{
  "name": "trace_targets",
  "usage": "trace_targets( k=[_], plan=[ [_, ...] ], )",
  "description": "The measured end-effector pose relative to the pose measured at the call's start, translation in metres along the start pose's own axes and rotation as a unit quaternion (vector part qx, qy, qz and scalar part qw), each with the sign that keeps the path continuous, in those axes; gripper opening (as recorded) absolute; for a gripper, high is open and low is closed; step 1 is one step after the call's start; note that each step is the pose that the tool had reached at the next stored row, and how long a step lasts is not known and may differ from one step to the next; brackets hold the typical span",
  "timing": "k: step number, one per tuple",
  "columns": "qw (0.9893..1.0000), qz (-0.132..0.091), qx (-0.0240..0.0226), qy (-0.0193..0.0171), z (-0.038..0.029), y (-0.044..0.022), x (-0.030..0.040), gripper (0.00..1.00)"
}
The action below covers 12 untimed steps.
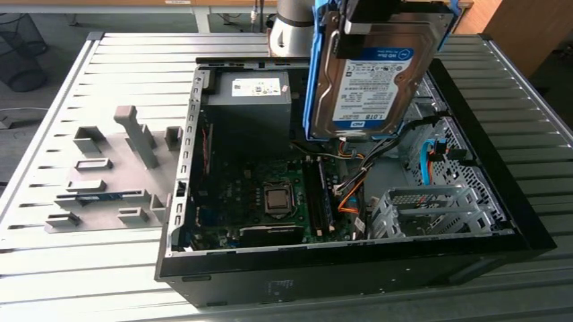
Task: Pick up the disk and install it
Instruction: 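Insert the disk into the insertion slot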
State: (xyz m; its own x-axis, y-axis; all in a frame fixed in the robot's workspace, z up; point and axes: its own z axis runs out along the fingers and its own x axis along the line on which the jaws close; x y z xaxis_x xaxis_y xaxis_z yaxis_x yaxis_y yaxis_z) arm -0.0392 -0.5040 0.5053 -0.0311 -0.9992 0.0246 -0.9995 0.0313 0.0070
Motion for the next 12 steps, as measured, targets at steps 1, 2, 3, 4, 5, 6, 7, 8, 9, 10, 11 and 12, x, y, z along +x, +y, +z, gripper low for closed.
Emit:
trace_targets(
  k=[1, 2, 3, 4, 5, 6, 7, 8, 9, 10, 11, 12],
  plan=[
    [1.0000, 0.000, 0.0000, -0.0002, 0.0006, -0.0001, 0.0033, 0.37],
    [1.0000, 0.000, -0.0001, -0.0012, 0.0012, -0.0004, 0.0062, 0.37],
    [1.0000, 0.000, -0.0002, -0.0052, 0.0017, -0.0007, 0.0079, 0.37],
    [0.9999, 0.000, -0.0004, -0.0115, 0.0021, -0.0009, 0.0095, 0.37],
    [0.9999, 0.000, -0.0005, -0.0153, 0.0027, -0.0013, 0.0111, 0.37],
    [0.9999, 0.000, -0.0005, -0.0162, 0.0032, -0.0014, 0.0126, 0.37],
    [0.9999, 0.000, -0.0005, -0.0165, 0.0037, -0.0015, 0.0142, 0.37],
    [0.9999, 0.000, -0.0005, -0.0165, 0.0042, -0.0016, 0.0159, 0.37],
    [0.9999, 0.000, -0.0005, -0.0165, 0.0047, -0.0016, 0.0178, 0.37],
    [0.9999, 0.000, -0.0005, -0.0165, 0.0050, -0.0017, 0.0197, 0.37],
    [0.9999, 0.000, -0.0005, -0.0165, 0.0053, -0.0018, 0.0216, 0.37],
    [0.9999, 0.000, -0.0005, -0.0165, 0.0058, -0.0018, 0.0236, 0.37]
  ],
)
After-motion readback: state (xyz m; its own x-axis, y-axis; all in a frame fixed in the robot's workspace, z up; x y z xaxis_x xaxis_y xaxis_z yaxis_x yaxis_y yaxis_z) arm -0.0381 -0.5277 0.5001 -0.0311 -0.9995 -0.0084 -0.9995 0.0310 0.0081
